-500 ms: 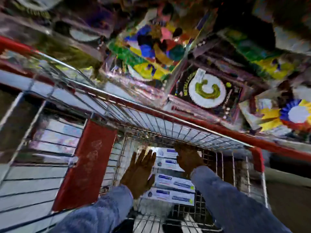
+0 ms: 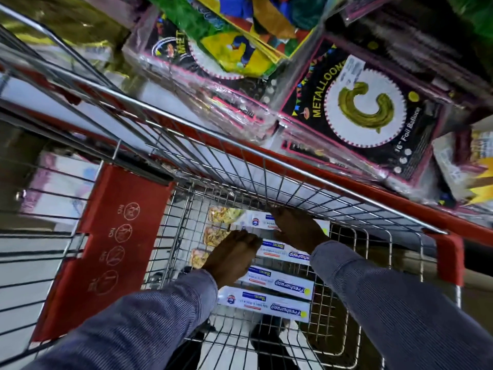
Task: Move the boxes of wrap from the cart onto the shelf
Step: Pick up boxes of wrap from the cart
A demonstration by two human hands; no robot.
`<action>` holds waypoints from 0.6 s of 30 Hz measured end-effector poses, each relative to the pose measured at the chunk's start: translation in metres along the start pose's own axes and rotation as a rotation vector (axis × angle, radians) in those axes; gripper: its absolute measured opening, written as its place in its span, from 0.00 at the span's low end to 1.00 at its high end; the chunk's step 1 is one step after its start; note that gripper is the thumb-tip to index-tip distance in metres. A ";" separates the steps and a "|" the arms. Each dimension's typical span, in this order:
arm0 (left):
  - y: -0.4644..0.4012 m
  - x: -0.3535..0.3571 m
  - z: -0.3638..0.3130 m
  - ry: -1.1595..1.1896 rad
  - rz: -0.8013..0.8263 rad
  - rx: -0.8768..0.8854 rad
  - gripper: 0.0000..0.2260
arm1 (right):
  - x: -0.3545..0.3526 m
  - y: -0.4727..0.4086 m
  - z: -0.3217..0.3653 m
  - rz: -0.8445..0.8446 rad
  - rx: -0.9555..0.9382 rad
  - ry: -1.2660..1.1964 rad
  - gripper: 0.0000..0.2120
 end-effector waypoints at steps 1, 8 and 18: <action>-0.003 0.004 0.000 -0.011 0.003 -0.016 0.28 | -0.001 0.000 -0.001 -0.022 0.019 -0.013 0.28; -0.013 0.003 -0.003 -0.080 0.026 -0.077 0.26 | -0.033 0.020 0.001 -0.152 0.089 -0.007 0.26; 0.060 -0.152 -0.022 0.022 -0.065 -0.106 0.23 | -0.206 0.140 0.060 -0.452 -0.050 0.001 0.22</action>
Point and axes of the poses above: each hand's wrist, its own y-axis away from the middle knuckle, its own x-axis out of the palm, z = x × y, the point moved 9 cm from there along -y, towards the middle knuckle, and after that the axes turned 2 degrees about -z, right-handed, at the moved point
